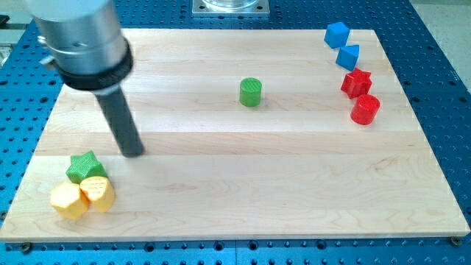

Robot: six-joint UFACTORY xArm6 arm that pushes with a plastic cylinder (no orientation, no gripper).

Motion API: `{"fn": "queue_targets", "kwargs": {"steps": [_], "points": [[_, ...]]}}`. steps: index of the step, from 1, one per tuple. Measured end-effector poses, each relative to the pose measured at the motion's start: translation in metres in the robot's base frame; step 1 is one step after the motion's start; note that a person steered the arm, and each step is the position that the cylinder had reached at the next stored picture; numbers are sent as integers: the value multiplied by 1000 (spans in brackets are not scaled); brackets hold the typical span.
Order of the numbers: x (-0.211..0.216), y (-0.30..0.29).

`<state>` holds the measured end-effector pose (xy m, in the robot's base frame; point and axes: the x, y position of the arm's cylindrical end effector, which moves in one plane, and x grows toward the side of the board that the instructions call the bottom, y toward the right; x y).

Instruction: Point your arm below green circle

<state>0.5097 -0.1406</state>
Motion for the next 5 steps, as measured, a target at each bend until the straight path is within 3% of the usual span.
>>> {"fn": "queue_targets", "kwargs": {"steps": [2, 4, 5], "points": [[16, -45], [-47, 107], [-64, 156]]}}
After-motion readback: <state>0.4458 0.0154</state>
